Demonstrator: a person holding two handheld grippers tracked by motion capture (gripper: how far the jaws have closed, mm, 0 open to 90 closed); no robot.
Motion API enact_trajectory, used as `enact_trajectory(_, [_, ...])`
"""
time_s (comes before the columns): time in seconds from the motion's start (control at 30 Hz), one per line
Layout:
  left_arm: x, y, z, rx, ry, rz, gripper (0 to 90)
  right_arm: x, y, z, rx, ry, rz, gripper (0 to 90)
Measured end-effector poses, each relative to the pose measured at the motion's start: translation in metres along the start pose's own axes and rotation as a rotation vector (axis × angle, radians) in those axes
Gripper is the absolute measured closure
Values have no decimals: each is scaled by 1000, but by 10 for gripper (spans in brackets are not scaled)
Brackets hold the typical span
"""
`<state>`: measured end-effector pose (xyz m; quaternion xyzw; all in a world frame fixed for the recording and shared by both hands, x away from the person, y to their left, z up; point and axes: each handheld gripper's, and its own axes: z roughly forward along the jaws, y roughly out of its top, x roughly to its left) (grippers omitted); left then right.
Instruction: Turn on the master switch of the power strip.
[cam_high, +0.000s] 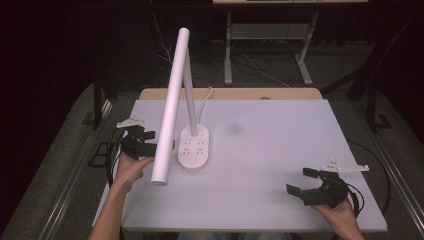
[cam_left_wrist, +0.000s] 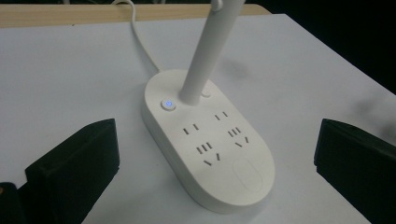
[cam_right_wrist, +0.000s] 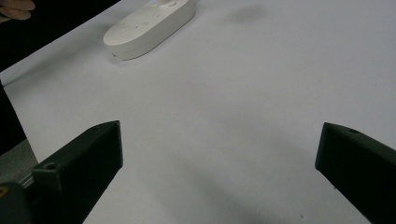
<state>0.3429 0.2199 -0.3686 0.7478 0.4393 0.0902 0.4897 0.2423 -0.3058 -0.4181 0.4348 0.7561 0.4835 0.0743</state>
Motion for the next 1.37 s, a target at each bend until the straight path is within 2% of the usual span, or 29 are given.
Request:
enact_trajectory(0.07, [-5, -4, -2, -9, -11, -8, 0, 0, 0, 0, -4, -1, -5, 2])
enact_trajectory(0.2, [-9, -13, -4, -16, -18, 13, 0, 0, 0, 0, -4, 0, -4, 2])
enact_trajectory(0.27, [-12, -18, -4, -22, -30, -3, 0, 0, 0, 0, -4, 0, -5, 2])
enact_trajectory(0.73, [-31, -51, -3, -34, -84, -6, 0, 1, -1, -1, -5, 12, 5, 2])
enact_trajectory(1.07, [-43, -77, 1, -1, -126, 17, 0, 5, -1, 2, 6, 26, 7, 2])
enact_trajectory(1.37, [-52, -87, 5, 34, -158, 49, 0, 5, -2, 3, 11, 32, -4, 2])
